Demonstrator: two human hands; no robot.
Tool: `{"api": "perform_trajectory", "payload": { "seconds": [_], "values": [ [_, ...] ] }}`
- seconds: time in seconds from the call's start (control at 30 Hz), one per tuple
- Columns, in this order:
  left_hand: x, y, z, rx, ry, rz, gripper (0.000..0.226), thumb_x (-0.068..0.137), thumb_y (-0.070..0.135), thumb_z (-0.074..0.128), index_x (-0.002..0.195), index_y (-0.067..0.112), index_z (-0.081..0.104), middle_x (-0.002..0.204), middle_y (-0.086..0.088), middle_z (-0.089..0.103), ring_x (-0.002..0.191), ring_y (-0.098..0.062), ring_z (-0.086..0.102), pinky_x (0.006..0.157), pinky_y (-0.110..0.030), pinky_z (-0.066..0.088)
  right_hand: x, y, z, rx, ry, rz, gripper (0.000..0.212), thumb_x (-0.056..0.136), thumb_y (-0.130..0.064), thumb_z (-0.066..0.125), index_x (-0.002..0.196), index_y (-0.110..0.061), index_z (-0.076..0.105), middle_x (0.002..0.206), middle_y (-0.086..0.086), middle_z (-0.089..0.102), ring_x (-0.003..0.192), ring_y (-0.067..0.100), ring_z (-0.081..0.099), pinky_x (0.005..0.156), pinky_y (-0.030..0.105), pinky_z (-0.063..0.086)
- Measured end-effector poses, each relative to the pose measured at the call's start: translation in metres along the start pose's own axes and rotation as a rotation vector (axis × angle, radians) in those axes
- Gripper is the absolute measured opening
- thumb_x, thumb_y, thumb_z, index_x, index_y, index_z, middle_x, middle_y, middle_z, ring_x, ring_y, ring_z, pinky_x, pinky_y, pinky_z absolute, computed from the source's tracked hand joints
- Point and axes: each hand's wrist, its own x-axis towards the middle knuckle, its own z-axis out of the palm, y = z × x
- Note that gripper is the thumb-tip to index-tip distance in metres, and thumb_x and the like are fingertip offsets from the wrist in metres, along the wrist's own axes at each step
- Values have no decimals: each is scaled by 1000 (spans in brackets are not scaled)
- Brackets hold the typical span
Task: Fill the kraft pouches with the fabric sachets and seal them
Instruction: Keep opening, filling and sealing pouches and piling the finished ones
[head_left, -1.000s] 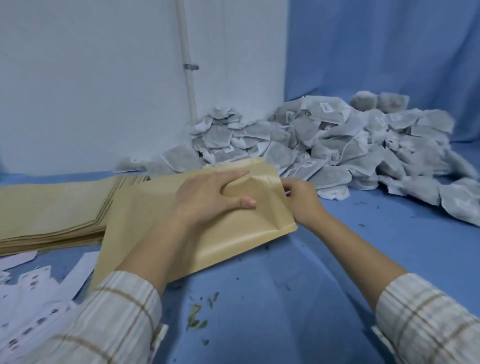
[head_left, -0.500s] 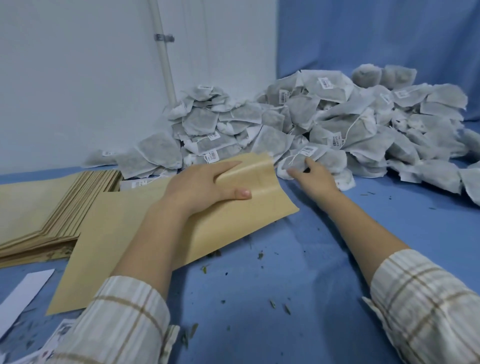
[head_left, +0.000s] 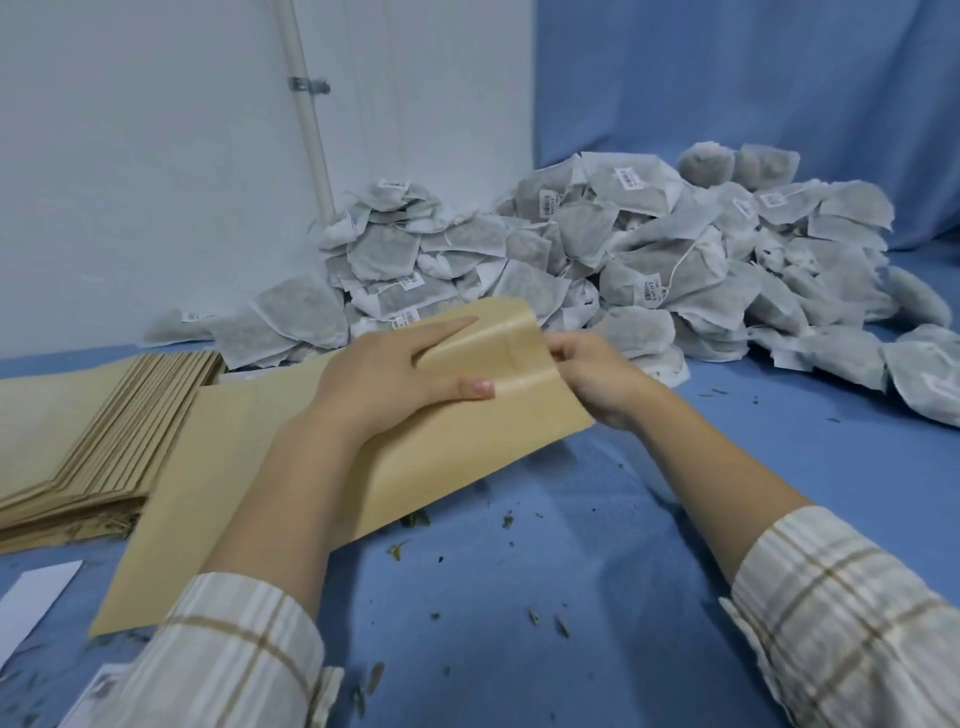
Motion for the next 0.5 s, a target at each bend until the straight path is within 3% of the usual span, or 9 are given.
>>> {"api": "perform_trajectory", "payload": {
  "seconds": [0.13, 0.2, 0.27, 0.33, 0.43, 0.5],
  "values": [
    [0, 10, 8, 0, -99, 84, 67, 54, 77, 66, 115, 73, 40, 128, 30, 52, 121, -5, 46, 90, -23, 34, -2, -4, 8, -249, -239, 256, 25, 91, 2, 51, 88, -23, 52, 79, -3, 58, 65, 5, 58, 51, 12, 48],
    [1, 7, 12, 40, -108, 65, 67, 58, 77, 63, 121, 70, 40, 130, 27, 51, 122, -7, 45, 89, -25, 35, 3, 2, 6, -420, -67, 187, 23, 91, 0, 49, 81, -20, 52, 73, -5, 50, 63, 8, 46, 52, 16, 41],
    [2, 4, 16, 100, -77, 35, 69, 60, 78, 61, 125, 67, 39, 137, 24, 48, 125, -10, 44, 90, -26, 35, 8, 10, -2, -619, 251, 11, 22, 88, -9, 53, 72, -21, 62, 68, -4, 54, 65, 13, 48, 56, 23, 38],
    [3, 3, 19, 117, -48, 24, 70, 60, 79, 60, 125, 66, 38, 140, 23, 46, 127, -10, 43, 88, -24, 33, 11, 22, -14, -898, 517, -50, 22, 86, -15, 53, 97, -22, 70, 92, 1, 62, 90, 18, 54, 74, 28, 41],
    [3, 2, 21, 138, -34, 24, 72, 59, 81, 57, 126, 66, 37, 141, 22, 44, 128, -10, 41, 87, -24, 30, 16, 40, -33, -1385, 685, 140, 41, 83, -19, 53, 123, -18, 54, 140, 16, 33, 132, 33, 25, 108, 41, 17],
    [3, 2, 23, 137, -23, 19, 73, 58, 82, 56, 127, 66, 36, 142, 21, 44, 129, -11, 41, 86, -25, 31, 17, 41, -38, -1358, 750, 357, 47, 84, -23, 51, 129, -19, 43, 148, 22, 14, 137, 39, 11, 111, 50, 5]
  ]
}}
